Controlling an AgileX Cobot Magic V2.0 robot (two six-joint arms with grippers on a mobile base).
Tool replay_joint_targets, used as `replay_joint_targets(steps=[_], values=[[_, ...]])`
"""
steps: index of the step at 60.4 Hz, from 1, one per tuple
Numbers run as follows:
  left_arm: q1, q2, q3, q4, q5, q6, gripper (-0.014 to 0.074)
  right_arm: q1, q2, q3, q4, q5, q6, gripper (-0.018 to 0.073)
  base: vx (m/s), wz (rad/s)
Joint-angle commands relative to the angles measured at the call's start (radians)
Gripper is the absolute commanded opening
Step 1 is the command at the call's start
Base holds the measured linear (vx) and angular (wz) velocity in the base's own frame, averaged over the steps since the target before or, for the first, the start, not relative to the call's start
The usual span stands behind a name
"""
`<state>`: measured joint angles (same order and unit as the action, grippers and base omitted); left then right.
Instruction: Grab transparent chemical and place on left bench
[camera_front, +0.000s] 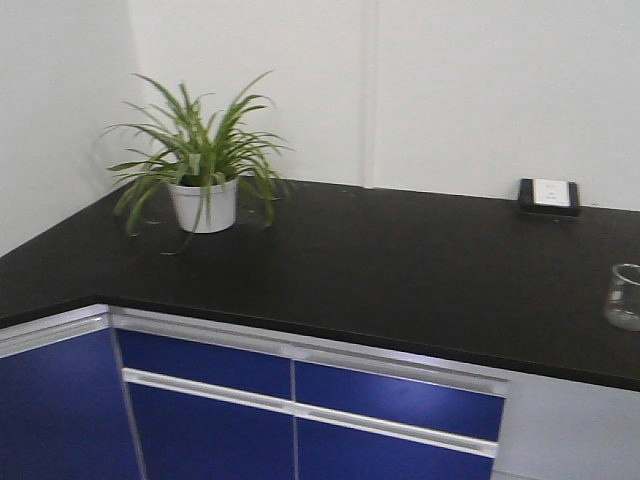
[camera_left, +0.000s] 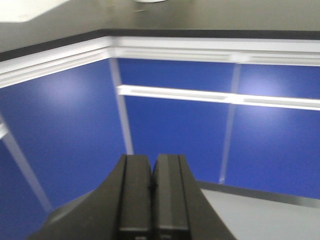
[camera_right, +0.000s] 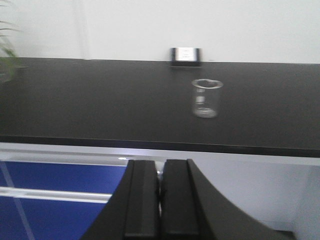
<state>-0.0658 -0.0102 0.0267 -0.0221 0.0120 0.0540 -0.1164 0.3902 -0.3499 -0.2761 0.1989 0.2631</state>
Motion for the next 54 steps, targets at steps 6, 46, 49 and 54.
replay_joint_targets(steps=[6,46,49,54], values=[[-0.002,-0.019,0.016,-0.001,-0.078,-0.008,-0.0003,-0.005,0.007,-0.031,-0.007,-0.078,-0.003,0.0038,-0.16,0.70],[-0.002,-0.019,0.016,-0.001,-0.078,-0.008,-0.0003,-0.005,0.007,-0.031,-0.007,-0.078,-0.003,0.0038,-0.08,0.86],[-0.002,-0.019,0.016,-0.001,-0.078,-0.008,-0.0003,-0.005,0.007,-0.031,-0.007,-0.078,-0.003,0.0038,0.03,0.77],[-0.002,-0.019,0.016,-0.001,-0.078,-0.008,-0.0003,-0.005,0.007,-0.031,-0.007,-0.078,-0.003,0.0038,0.05,0.73]])
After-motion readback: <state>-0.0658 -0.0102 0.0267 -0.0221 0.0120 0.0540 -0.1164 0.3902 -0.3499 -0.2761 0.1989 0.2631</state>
